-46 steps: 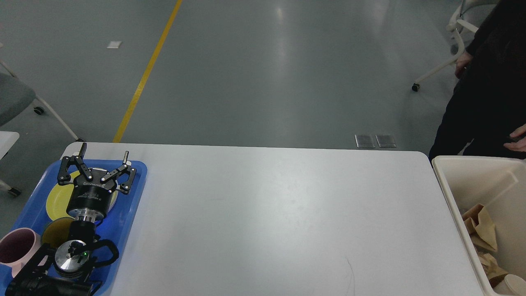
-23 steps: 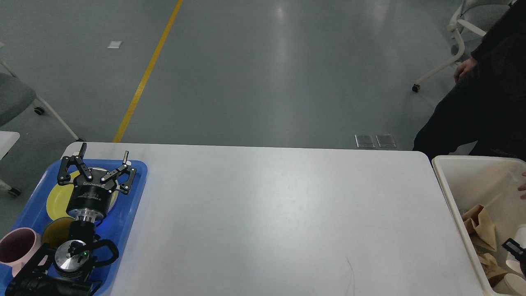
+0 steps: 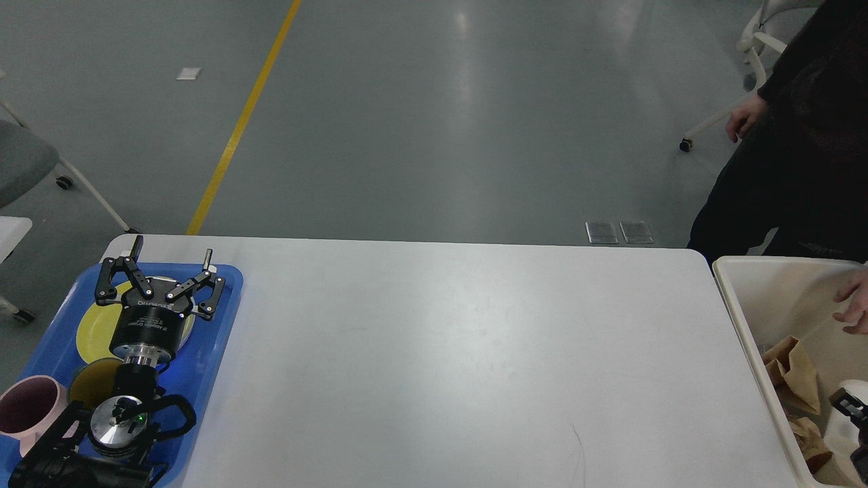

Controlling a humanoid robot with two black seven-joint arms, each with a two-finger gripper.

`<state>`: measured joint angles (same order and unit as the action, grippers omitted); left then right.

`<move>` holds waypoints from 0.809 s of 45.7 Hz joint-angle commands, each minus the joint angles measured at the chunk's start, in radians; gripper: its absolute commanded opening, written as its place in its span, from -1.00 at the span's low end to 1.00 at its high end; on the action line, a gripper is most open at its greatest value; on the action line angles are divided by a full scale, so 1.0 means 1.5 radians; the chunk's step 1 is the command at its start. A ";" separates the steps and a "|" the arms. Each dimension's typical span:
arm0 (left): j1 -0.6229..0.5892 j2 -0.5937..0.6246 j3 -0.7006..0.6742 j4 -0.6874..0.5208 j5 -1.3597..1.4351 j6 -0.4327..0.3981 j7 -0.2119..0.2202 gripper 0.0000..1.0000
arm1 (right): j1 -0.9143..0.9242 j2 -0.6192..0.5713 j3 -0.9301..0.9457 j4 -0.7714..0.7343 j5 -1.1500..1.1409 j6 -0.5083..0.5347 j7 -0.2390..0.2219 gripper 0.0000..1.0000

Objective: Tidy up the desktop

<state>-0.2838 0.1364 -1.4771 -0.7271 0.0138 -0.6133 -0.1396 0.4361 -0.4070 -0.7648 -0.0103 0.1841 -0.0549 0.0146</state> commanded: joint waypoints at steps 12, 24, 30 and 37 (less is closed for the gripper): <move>0.000 0.000 0.000 0.000 0.000 0.000 0.000 0.93 | 0.062 -0.020 0.187 0.008 0.004 0.001 0.001 1.00; 0.000 0.000 0.000 0.000 0.000 0.000 0.000 0.93 | 0.182 -0.097 0.579 0.127 -0.002 0.008 0.005 1.00; 0.000 -0.001 0.000 0.000 0.000 0.000 0.000 0.93 | 0.188 -0.168 0.820 0.285 -0.003 0.010 0.010 1.00; 0.000 0.000 0.000 0.000 0.000 0.000 0.000 0.93 | 0.151 -0.161 1.015 0.415 -0.008 0.012 0.012 1.00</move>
<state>-0.2838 0.1354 -1.4772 -0.7271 0.0139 -0.6134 -0.1396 0.7021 -0.6550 0.5619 0.4805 0.1781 -0.0398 0.0289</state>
